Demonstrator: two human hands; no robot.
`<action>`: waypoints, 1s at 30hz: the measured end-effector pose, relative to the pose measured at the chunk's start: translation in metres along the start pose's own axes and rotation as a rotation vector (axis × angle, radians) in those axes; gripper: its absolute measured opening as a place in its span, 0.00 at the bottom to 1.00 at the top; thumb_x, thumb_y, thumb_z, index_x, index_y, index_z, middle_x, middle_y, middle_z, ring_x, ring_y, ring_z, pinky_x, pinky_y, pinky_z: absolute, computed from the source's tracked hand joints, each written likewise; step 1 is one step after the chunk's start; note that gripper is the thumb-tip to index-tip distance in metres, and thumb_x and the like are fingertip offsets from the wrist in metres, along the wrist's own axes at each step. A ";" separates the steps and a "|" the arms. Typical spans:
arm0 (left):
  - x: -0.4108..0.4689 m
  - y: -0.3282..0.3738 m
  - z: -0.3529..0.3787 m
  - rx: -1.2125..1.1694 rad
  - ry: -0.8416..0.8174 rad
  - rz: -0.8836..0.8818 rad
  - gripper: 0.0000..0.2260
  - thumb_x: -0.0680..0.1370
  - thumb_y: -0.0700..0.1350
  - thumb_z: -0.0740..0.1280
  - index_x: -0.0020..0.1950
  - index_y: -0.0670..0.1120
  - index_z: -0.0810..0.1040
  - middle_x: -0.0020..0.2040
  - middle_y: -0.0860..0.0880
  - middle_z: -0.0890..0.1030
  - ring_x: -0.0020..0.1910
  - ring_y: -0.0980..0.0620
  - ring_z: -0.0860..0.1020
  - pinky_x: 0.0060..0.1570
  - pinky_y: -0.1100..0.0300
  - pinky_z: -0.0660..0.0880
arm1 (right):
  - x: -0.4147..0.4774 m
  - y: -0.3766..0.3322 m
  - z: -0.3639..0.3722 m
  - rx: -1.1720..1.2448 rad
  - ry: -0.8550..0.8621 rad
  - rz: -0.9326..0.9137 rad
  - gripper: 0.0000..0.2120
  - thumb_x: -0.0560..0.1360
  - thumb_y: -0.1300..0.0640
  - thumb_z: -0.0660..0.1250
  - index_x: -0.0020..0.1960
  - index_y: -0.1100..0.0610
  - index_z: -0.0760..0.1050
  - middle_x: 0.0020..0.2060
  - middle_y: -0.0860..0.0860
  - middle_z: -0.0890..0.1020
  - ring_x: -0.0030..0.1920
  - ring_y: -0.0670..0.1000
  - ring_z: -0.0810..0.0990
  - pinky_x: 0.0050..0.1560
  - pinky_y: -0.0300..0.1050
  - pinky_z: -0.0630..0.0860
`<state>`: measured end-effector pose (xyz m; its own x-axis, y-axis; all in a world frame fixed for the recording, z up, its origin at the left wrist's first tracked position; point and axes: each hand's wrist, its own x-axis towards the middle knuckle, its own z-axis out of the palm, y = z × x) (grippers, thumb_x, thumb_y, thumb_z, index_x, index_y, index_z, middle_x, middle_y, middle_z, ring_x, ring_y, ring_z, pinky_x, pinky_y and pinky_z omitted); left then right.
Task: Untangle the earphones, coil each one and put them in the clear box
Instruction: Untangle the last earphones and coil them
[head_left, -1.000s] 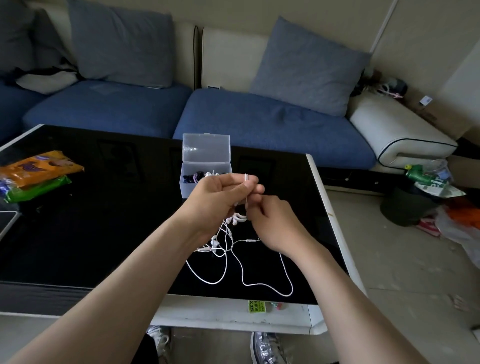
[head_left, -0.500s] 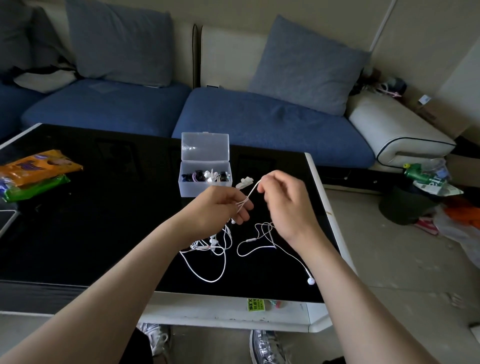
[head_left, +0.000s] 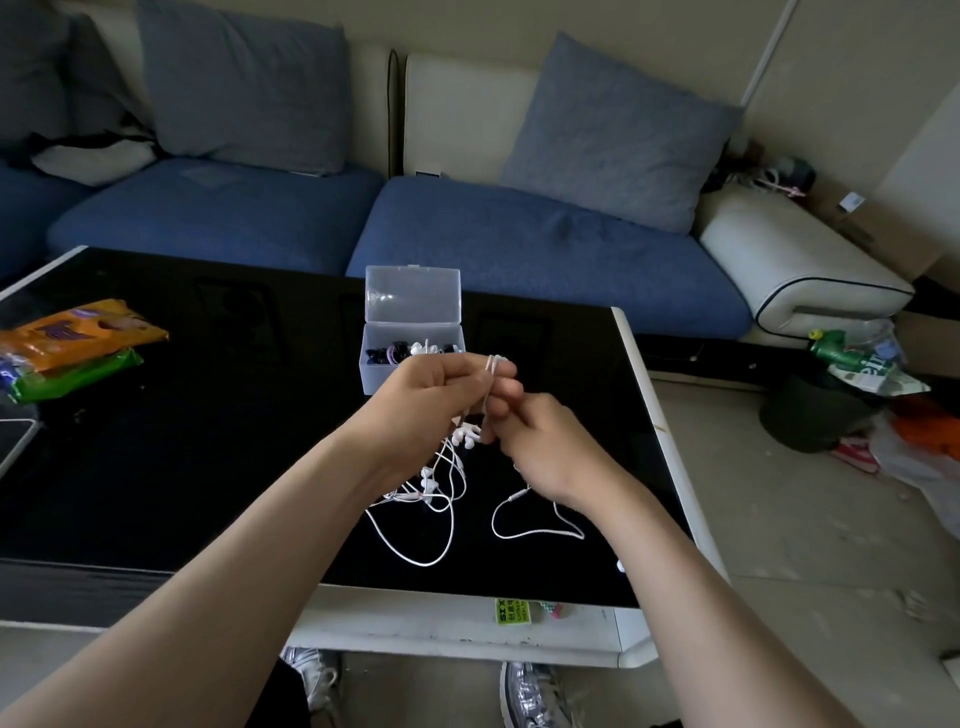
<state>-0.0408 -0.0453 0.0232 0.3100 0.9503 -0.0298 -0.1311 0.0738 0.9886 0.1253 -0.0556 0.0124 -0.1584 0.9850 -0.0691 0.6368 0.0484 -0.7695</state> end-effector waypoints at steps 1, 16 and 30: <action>0.001 -0.001 -0.002 -0.006 0.024 0.016 0.11 0.86 0.35 0.61 0.63 0.38 0.82 0.54 0.44 0.88 0.48 0.52 0.84 0.48 0.57 0.82 | -0.001 -0.003 0.002 -0.017 -0.032 -0.013 0.16 0.85 0.54 0.61 0.41 0.49 0.81 0.33 0.47 0.79 0.35 0.47 0.76 0.40 0.45 0.69; -0.005 0.002 -0.009 0.485 -0.095 -0.041 0.15 0.82 0.29 0.58 0.57 0.38 0.84 0.47 0.41 0.87 0.44 0.51 0.83 0.54 0.59 0.79 | -0.005 -0.010 -0.015 0.370 0.296 -0.141 0.14 0.81 0.56 0.65 0.37 0.55 0.78 0.25 0.43 0.73 0.28 0.41 0.68 0.34 0.42 0.64; -0.004 0.006 -0.006 -0.069 -0.036 -0.034 0.14 0.88 0.40 0.59 0.63 0.37 0.82 0.51 0.45 0.87 0.49 0.52 0.84 0.53 0.60 0.80 | 0.006 0.003 0.000 0.067 0.101 0.013 0.17 0.85 0.53 0.61 0.40 0.51 0.81 0.28 0.45 0.77 0.30 0.43 0.73 0.36 0.44 0.67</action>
<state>-0.0482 -0.0470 0.0286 0.3493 0.9353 -0.0567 -0.1843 0.1279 0.9745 0.1265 -0.0497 0.0100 -0.0717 0.9973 -0.0177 0.5858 0.0278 -0.8100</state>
